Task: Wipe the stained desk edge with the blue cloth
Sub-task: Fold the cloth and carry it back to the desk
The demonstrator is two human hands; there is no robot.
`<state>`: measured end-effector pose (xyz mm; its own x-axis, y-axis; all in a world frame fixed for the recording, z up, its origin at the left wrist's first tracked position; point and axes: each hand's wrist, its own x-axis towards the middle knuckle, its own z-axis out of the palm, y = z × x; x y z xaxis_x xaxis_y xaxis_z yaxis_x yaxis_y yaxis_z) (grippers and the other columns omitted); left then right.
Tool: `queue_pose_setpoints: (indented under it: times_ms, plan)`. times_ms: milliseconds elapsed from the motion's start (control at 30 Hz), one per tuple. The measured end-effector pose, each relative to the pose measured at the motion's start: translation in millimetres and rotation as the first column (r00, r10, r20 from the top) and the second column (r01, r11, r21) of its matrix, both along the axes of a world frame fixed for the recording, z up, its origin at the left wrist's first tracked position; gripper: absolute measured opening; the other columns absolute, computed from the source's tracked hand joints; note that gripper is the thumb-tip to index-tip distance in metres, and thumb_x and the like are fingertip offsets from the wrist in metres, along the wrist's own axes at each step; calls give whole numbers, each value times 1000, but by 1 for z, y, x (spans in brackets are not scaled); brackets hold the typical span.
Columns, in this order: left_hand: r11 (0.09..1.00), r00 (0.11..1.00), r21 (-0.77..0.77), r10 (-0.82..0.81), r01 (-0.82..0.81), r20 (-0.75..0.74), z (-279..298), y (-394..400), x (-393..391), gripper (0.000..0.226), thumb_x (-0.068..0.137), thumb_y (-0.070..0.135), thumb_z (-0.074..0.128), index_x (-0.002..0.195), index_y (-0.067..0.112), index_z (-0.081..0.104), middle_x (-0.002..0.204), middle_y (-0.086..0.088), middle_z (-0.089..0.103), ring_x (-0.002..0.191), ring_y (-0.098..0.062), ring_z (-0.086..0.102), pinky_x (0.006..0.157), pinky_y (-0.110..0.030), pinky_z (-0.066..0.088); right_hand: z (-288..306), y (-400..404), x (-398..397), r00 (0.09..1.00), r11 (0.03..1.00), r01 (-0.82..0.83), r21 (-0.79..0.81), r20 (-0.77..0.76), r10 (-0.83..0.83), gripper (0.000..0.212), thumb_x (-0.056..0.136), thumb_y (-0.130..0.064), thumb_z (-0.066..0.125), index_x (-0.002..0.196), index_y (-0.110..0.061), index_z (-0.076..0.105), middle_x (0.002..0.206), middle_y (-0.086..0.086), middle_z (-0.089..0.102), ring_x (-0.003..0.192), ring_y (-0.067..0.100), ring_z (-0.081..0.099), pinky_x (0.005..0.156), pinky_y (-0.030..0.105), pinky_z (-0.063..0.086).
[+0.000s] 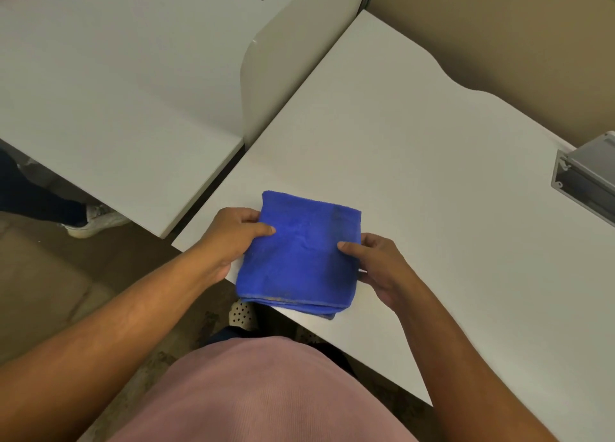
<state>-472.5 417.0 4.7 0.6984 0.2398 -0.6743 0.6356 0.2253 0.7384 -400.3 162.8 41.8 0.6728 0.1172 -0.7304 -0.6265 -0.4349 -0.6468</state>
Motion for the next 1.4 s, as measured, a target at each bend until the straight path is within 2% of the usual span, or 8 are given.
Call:
queue_pose_setpoints:
  times_ms: [267, 467, 600, 733, 900, 1167, 1267, 1400]
  plan:
    - [976, 996, -218, 27, -7, 88, 30, -29, 7, 20, 112, 28, 48, 124, 25, 64, 113, -5, 80, 99, -33, 79, 87, -58, 65, 42, 47, -23, 815, 989, 9, -147, 574, 78, 34, 86, -26, 77, 117, -35, 63, 107, -21, 73, 84, 0, 72, 67, 11, 54]
    - [892, 985, -452, 69, 10, 157, 34, -60, 13, 48, 102, 60, 55, 130, 25, 73, 124, -5, 79, 113, -22, 77, 92, -42, 62, 42, 66, -63, 640, 856, -322, -405, 574, 512, 71, 99, -39, 62, 159, -31, 25, 150, -6, 54, 130, 12, 55, 98, 25, 47]
    - [929, 977, -369, 109, -34, 184, 32, -80, 19, 38, 99, 32, 73, 134, 25, 61, 124, -4, 78, 107, -26, 79, 82, -47, 66, 49, 32, -60, 738, 968, -222, -120, 628, 247, 46, 102, -17, 50, 141, -39, 40, 135, -20, 60, 117, -5, 62, 91, 14, 53]
    - [893, 972, -449, 115, -10, 207, 40, -104, 32, 40, 101, 16, 69, 139, 26, 62, 128, -3, 78, 112, -29, 77, 85, -47, 65, 44, -24, -39, 742, 990, 44, -130, 669, 55, 39, 101, -22, 64, 137, -33, 52, 139, -22, 59, 130, 1, 56, 102, 16, 46]
    - [847, 965, -523, 53, 94, 258, 50, -151, 55, 41, 105, 18, 62, 146, 22, 59, 139, -7, 72, 126, -30, 70, 101, -49, 59, 42, -100, 2, 988, 981, 15, 195, 150, -45, 45, 95, -52, 73, 135, -33, 65, 126, -10, 77, 121, 15, 72, 99, 34, 57]
    - [904, 907, -223, -290, 365, 306, 58, -188, 141, 63, 81, 15, 82, 141, 16, 61, 132, -10, 75, 115, -25, 74, 87, -33, 62, 55, -215, 48, 977, 978, -152, 140, 169, 128, 36, 89, -20, 83, 122, -30, 74, 120, -5, 80, 112, 19, 76, 99, 41, 60]
    - [719, 685, 112, -690, 686, 234, 68, -201, 181, 62, 73, 15, 86, 131, 31, 69, 117, 7, 81, 110, -16, 77, 82, -25, 63, 59, -258, 77, 955, 966, -253, 52, 170, 242, 35, 89, -10, 80, 119, -27, 76, 116, -5, 81, 110, 17, 76, 97, 37, 62]
    - [419, 410, 385, -906, 822, 110, 85, -239, 239, 41, 78, 17, 78, 115, 34, 76, 112, 10, 79, 104, -13, 76, 87, -32, 64, 61, -302, 130, 908, 938, -335, -89, 236, 347, 26, 86, -12, 82, 109, -25, 79, 109, -5, 81, 104, 19, 76, 91, 36, 61]
